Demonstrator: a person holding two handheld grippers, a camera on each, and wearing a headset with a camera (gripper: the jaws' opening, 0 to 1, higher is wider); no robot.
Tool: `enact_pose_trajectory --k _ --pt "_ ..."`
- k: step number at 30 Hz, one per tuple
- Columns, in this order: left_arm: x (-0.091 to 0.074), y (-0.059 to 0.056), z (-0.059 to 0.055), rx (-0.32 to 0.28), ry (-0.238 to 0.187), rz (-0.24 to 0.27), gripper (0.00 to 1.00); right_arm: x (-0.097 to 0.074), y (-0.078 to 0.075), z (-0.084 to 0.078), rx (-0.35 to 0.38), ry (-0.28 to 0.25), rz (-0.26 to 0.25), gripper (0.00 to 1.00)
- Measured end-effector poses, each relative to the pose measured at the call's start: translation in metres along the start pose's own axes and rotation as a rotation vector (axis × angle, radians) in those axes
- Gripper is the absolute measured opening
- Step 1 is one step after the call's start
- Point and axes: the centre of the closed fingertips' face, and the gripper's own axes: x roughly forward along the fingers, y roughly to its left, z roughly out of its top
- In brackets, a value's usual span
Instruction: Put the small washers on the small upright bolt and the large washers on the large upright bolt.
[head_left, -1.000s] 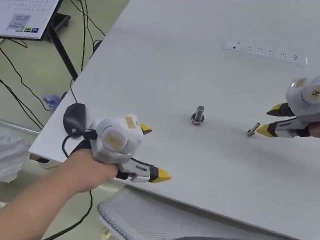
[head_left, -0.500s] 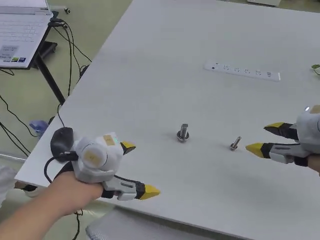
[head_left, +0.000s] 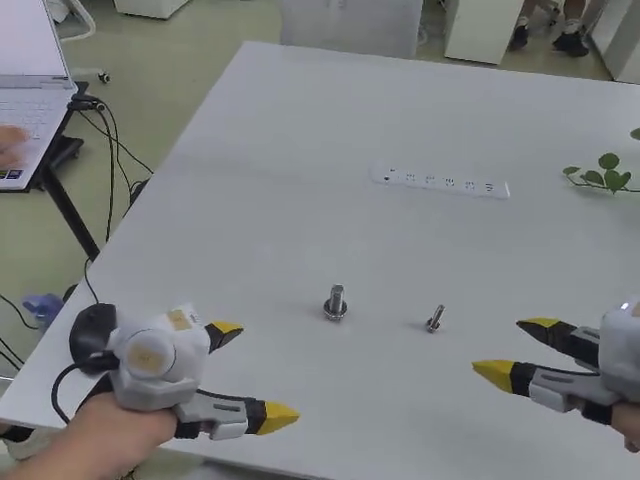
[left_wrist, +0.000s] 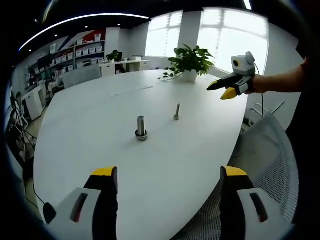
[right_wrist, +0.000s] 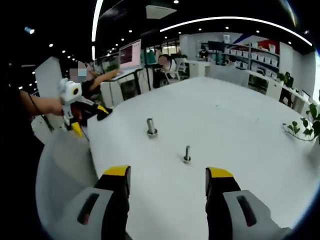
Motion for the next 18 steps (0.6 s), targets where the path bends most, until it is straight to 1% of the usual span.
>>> enact_pose_trajectory --k 1,3,6,9,11,13,18 --pt "0.000 0.000 0.001 -0.004 -0.011 0.002 0.85 0.001 -0.001 -0.004 0.021 -0.025 0.002 0.64" --pt "0.000 -0.001 0.001 -0.013 -0.020 0.001 0.86 0.002 -0.001 -0.011 0.050 -0.038 0.008 0.69" --pt "0.000 0.000 0.000 -0.026 -0.028 -0.001 0.87 0.002 0.005 -0.016 0.070 -0.070 -0.001 0.76" --pt "0.000 -0.002 -0.002 -0.037 -0.033 -0.002 0.88 0.007 0.005 -0.019 0.076 -0.101 -0.001 0.83" --pt "0.001 -0.003 -0.004 -0.038 -0.035 -0.006 0.88 0.009 0.008 -0.021 0.083 -0.110 0.006 0.86" --pt "0.001 -0.003 -0.003 -0.039 -0.041 -0.008 0.89 0.009 0.013 -0.021 0.079 -0.120 0.014 0.90" --pt "0.001 -0.005 -0.003 -0.039 -0.044 -0.012 0.91 0.009 0.023 -0.026 0.069 -0.116 0.036 0.94"
